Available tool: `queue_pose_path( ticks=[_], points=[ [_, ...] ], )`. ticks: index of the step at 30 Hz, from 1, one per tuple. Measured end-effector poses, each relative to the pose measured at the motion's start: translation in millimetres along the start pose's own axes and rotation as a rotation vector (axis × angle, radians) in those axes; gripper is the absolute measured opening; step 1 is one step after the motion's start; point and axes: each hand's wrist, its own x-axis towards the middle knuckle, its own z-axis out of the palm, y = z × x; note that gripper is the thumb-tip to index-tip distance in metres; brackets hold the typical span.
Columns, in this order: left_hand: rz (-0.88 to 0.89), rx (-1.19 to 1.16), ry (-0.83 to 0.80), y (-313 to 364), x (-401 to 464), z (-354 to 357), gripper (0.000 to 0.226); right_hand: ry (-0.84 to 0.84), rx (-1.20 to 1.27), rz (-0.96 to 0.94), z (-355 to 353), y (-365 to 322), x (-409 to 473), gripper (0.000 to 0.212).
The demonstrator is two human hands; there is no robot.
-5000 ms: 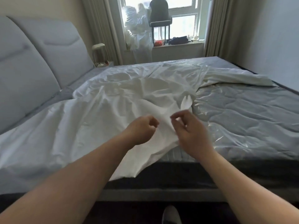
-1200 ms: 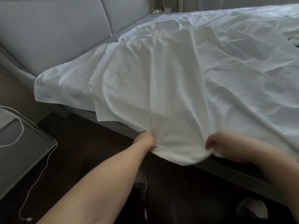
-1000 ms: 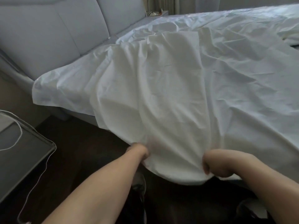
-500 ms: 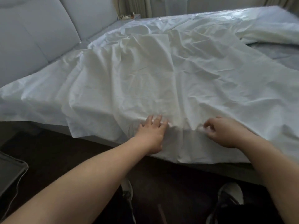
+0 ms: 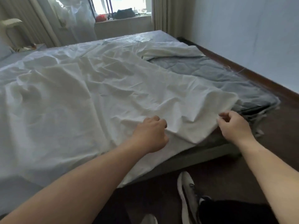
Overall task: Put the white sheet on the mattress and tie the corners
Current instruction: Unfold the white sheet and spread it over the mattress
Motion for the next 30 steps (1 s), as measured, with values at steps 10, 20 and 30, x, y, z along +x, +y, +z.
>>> queue_pose_path(
  ticks=[10,20,30],
  points=[
    [0.227,-0.048,0.111,123,148,14,0.091,0.229,0.730,0.342,-35,75,68,0.044],
    [0.140,0.019,0.028,179,261,3,0.038,-0.252,1.257,0.366,-45,30,167,0.026],
    [-0.348,-1.103,0.410,132,231,-40,0.021,-0.635,1.043,0.065,-28,-1,210,0.031]
  ],
)
